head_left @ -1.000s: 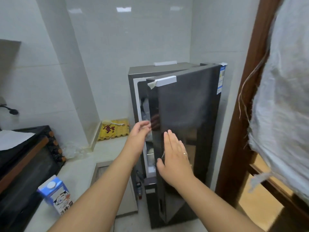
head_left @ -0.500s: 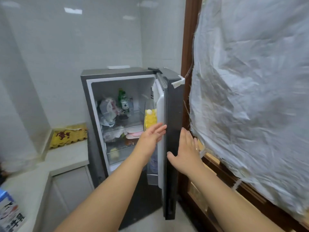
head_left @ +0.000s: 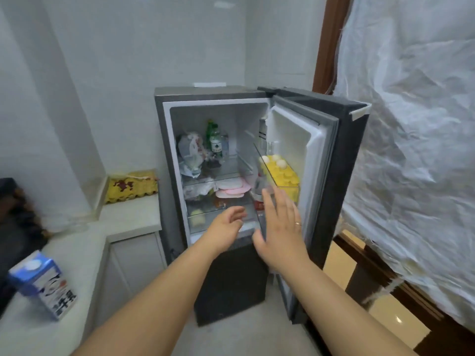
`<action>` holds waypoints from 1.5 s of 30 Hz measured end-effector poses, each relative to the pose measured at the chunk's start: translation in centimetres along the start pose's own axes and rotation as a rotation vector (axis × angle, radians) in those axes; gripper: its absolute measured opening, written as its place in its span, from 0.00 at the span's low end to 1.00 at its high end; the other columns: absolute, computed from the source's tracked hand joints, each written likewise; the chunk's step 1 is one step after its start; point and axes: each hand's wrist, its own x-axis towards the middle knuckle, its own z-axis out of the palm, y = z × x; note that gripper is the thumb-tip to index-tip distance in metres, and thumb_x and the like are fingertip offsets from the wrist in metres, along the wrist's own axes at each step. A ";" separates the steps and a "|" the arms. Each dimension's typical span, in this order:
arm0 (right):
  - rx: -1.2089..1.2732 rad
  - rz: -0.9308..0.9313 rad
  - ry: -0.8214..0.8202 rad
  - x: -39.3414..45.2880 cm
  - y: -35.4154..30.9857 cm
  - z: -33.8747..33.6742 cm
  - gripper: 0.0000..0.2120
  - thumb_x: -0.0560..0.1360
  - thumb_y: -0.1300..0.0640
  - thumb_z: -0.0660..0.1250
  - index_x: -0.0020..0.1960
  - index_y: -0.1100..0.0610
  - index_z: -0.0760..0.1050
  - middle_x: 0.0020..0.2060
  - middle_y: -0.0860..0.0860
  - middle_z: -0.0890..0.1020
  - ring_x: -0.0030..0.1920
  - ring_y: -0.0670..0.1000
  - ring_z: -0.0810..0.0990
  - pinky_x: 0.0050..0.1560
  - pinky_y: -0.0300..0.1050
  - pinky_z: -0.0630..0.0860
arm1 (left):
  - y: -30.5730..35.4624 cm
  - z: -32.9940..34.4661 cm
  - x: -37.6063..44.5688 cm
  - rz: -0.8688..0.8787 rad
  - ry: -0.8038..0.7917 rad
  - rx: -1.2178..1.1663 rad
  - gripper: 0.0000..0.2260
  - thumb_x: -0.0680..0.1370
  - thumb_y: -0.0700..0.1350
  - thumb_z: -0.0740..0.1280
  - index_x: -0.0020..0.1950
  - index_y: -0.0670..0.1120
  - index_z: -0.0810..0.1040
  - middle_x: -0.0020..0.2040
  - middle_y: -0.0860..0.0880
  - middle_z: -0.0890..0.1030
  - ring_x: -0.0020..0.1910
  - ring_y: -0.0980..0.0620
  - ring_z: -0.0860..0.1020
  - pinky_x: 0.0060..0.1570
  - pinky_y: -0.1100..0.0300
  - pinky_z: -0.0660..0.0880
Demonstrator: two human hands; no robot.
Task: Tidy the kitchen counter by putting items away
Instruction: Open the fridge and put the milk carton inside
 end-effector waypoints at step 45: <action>0.595 -0.018 -0.566 21.6 -22.4 33.8 0.52 0.68 0.46 0.70 0.81 0.46 0.39 0.70 0.50 0.67 0.64 0.56 0.76 0.58 0.52 0.77 | -18.6 -32.5 13.2 -0.472 0.414 0.572 0.33 0.60 0.62 0.75 0.61 0.55 0.70 0.50 0.56 0.82 0.47 0.54 0.80 0.45 0.56 0.78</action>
